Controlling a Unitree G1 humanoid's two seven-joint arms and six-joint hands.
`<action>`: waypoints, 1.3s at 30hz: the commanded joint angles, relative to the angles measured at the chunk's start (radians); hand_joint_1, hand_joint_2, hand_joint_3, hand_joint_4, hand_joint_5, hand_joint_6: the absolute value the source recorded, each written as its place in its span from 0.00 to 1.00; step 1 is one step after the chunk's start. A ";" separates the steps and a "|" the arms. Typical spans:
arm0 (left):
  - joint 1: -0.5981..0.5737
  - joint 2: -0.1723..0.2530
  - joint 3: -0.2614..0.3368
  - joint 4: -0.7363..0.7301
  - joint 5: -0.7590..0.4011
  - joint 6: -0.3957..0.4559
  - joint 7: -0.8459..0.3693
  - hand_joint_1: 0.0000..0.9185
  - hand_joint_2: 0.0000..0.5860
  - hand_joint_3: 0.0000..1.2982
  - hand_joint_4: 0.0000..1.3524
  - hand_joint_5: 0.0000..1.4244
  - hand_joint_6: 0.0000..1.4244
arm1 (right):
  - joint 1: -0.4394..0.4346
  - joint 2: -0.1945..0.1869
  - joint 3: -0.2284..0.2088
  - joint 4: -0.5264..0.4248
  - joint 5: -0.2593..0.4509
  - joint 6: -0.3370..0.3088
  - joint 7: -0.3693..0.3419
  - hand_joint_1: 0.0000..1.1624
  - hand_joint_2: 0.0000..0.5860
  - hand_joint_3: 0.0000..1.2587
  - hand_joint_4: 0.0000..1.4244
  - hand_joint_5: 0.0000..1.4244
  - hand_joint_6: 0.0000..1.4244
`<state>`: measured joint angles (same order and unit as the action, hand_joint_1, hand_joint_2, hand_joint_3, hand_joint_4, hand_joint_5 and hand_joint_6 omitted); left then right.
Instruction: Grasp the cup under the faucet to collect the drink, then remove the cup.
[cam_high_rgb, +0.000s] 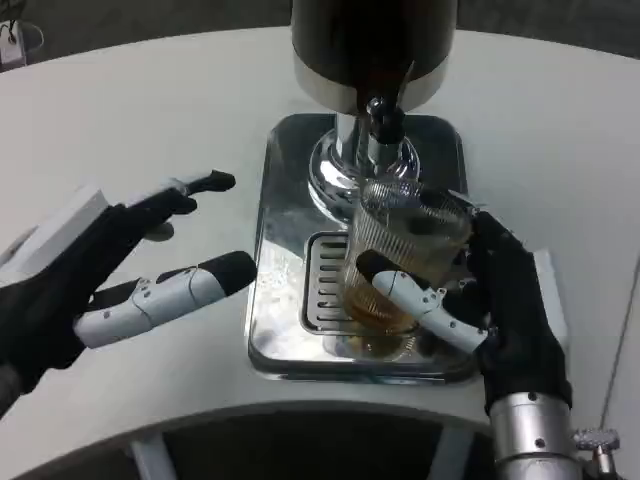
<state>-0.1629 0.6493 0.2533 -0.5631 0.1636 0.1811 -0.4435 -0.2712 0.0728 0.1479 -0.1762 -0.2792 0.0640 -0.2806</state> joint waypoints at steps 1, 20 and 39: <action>-0.010 0.001 -0.016 0.020 0.010 -0.011 0.012 0.00 0.03 0.14 0.07 0.10 0.16 | 0.018 -0.008 -0.023 -0.068 0.017 -0.052 0.022 0.70 0.45 0.56 0.60 0.70 0.82; -0.059 0.010 -0.061 0.041 0.054 -0.041 0.024 0.00 0.03 0.14 0.07 0.10 0.16 | 0.173 -0.106 -0.104 -0.238 0.054 -0.070 0.155 0.70 0.45 0.61 0.64 0.76 0.86; 0.058 0.005 -0.140 -0.128 0.173 -0.045 -0.005 0.00 0.07 0.07 0.00 0.03 0.14 | 0.445 -0.175 -0.129 -0.537 0.115 -0.184 0.277 0.70 0.45 0.66 0.70 0.83 0.90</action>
<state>-0.1372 0.6509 0.1296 -0.6487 0.3222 0.1449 -0.4342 0.1417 -0.0917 0.0182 -0.6519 -0.1882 -0.0559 -0.0219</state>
